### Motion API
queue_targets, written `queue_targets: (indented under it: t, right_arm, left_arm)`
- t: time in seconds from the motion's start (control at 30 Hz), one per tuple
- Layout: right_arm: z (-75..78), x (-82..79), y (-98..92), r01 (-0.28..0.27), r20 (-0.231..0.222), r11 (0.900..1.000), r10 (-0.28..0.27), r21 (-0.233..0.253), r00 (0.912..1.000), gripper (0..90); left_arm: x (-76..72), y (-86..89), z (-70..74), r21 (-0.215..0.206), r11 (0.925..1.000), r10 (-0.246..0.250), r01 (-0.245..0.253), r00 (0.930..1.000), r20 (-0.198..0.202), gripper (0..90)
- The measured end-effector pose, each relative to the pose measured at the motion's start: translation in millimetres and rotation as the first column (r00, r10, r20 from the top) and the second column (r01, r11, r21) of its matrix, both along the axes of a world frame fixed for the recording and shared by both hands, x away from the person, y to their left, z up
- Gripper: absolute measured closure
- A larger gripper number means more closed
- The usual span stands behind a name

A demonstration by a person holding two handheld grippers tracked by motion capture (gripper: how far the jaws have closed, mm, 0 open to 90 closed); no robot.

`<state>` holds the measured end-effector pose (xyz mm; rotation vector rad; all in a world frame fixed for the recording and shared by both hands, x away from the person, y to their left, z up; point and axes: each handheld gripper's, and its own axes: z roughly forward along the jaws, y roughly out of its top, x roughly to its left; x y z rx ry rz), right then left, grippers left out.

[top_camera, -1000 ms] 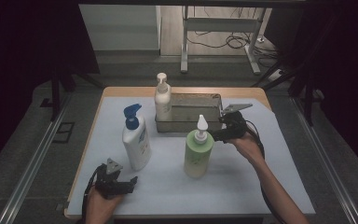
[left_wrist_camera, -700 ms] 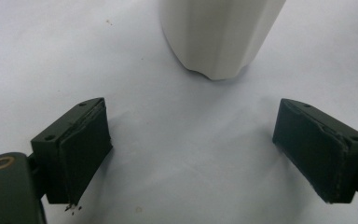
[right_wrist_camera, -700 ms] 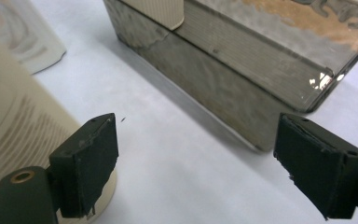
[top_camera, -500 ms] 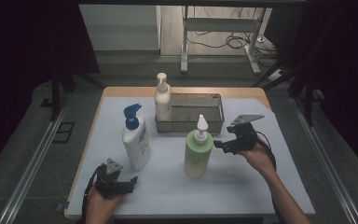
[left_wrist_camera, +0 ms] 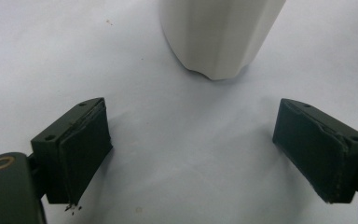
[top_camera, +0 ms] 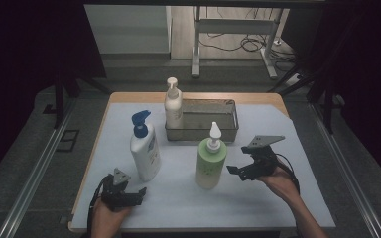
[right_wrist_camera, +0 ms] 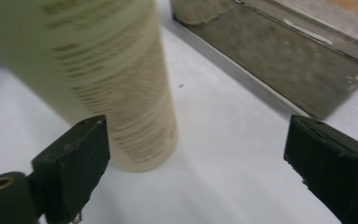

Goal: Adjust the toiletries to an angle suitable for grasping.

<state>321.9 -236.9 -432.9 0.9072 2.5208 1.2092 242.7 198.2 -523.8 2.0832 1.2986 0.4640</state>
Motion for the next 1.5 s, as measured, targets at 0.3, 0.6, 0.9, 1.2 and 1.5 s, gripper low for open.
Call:
queue_targets:
  t: [0.3,0.6,0.9,1.2,1.5]
  right_arm:
    - [2.6,-11.2,19.8,-0.06,0.006,0.998,0.06,0.003,0.9982,2.2]
    - [3.6,-13.5,42.3,-0.099,0.027,0.995,0.1,-0.004,0.9947,2.2]
    - [3.0,-11.2,57.5,-0.102,0.042,0.995,0.102,0.002,0.9939,3.9]
    - [1.9,-8.6,69.8,-0.114,0.056,0.994,0.113,-0.002,0.992,7.9]
    - [0.0,-7.5,75.9,-0.102,0.069,0.995,0.101,0.0,0.9924,11.6]
  left_arm:
    - [0.2,0.2,0.1,0.002,1.0,-0.003,0.003,1.0,0.001,10.6]
    - [0.1,0.0,0.0,-0.001,1.0,-0.001,0.001,1.0,0.002,10.6]
    - [0.2,-0.1,-0.1,-0.002,1.0,0.001,-0.001,1.0,0.003,10.6]
    - [0.2,0.0,-0.1,-0.001,1.0,0.0,0.0,1.0,0.002,10.6]
    - [0.2,-0.1,-0.1,-0.002,1.0,0.001,-0.001,1.0,0.002,10.6]
